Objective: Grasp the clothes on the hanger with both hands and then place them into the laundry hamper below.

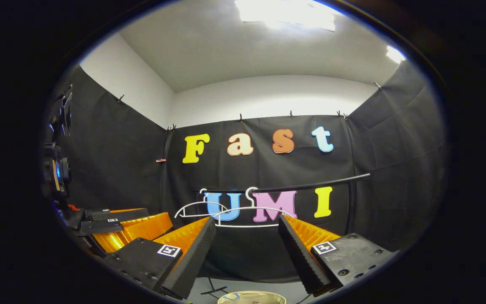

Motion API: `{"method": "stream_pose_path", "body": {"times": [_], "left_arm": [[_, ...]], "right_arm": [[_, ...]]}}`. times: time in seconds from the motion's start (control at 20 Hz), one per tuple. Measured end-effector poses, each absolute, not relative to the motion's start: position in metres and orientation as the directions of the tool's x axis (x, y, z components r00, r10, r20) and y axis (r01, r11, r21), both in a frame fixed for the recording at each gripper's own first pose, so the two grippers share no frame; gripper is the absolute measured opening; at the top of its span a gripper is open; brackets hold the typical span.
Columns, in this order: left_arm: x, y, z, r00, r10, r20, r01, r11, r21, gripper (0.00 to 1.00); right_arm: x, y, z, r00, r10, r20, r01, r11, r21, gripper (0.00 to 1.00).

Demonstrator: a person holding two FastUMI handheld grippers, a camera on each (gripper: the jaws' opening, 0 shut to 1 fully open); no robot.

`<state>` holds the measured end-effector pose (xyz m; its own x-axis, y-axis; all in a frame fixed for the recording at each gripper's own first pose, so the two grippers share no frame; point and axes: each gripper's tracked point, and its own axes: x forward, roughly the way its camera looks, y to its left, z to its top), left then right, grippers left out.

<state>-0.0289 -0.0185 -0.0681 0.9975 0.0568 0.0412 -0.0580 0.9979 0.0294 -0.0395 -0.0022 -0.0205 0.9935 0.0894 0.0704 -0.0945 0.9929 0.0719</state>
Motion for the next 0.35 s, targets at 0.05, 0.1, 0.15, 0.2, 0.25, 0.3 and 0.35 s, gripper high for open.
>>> {"method": "stream_pose_path", "body": {"times": [0.05, 0.1, 0.15, 0.2, 0.25, 0.3, 0.35], "left_arm": [[-0.0287, -0.0196, -0.0689, 0.998, 0.057, 0.039, -0.058, 0.998, 0.027, 0.95], [-0.0293, -0.0202, -0.0685, 0.998, 0.058, 0.038, -0.059, 0.998, 0.026, 0.95], [-0.0284, -0.0207, -0.0691, 0.997, 0.06, 0.038, -0.061, 0.998, 0.025, 0.95], [-0.0285, -0.021, -0.0684, 0.997, 0.062, 0.036, -0.062, 0.998, 0.024, 0.95], [-0.0278, -0.0216, -0.0691, 0.997, 0.063, 0.035, -0.064, 0.998, 0.023, 0.95], [-0.0276, -0.0225, -0.0683, 0.997, 0.064, 0.035, -0.065, 0.998, 0.024, 0.95], [-0.027, -0.0238, -0.0691, 0.997, 0.064, 0.035, -0.064, 0.998, 0.023, 0.95]], "right_arm": [[-0.0398, -0.003, -0.0208, 0.994, 0.089, 0.067, -0.094, 0.993, 0.075, 0.97], [-0.0399, -0.0039, -0.0217, 0.994, 0.09, 0.064, -0.094, 0.993, 0.075, 0.97], [-0.0397, -0.0053, -0.0217, 0.994, 0.089, 0.062, -0.094, 0.993, 0.075, 1.0], [-0.0401, -0.0065, -0.0218, 0.994, 0.091, 0.062, -0.095, 0.993, 0.075, 1.0], [-0.0407, -0.0073, -0.0212, 0.994, 0.092, 0.062, -0.096, 0.992, 0.076, 0.97], [-0.04, -0.0081, -0.0213, 0.994, 0.091, 0.063, -0.096, 0.992, 0.077, 0.97], [-0.0394, -0.0092, -0.0218, 0.994, 0.092, 0.063, -0.097, 0.992, 0.078, 0.97]]}}
